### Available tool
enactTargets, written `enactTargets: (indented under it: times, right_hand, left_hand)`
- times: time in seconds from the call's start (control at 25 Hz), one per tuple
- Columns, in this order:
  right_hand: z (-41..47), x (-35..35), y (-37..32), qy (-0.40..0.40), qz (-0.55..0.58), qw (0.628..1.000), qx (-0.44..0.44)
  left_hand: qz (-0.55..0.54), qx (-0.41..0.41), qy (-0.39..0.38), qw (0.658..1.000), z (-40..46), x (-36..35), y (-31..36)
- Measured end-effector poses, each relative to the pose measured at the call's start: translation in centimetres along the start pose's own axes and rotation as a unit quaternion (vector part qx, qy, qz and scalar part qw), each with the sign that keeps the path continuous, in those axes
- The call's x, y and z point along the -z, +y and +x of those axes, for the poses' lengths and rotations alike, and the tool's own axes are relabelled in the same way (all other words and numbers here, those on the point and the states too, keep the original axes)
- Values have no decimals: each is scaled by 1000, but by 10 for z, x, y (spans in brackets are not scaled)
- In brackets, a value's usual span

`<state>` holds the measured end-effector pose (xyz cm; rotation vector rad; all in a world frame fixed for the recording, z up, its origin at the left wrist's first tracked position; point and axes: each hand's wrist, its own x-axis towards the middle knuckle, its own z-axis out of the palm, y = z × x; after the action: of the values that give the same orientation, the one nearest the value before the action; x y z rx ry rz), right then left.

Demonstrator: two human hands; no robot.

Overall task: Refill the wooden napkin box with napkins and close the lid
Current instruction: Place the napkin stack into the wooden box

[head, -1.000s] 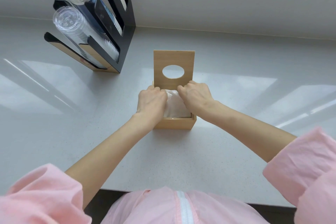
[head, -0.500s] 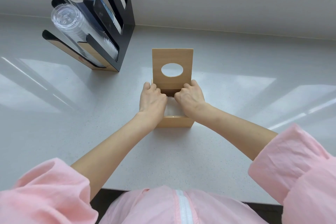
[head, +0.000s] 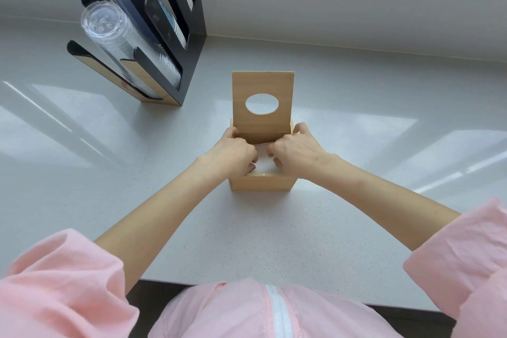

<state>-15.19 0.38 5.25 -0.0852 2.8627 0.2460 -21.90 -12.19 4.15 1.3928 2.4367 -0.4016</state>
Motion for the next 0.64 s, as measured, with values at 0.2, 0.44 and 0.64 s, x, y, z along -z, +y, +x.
enactTargets:
  times: [0.2,0.44,0.64]
  right_hand:
    - [11,-3,-1,-159,-39,987,2]
    - [13,-5,0,-178,9,984,-6]
    - [-17,-3,-1,-4,193,980,-43]
  left_hand:
    - [54,-16,-128,990,13,6,0]
    - [-13,-8,-57,998,7,4,-1]
    - [-195,22,131,972,-23,-7,7]
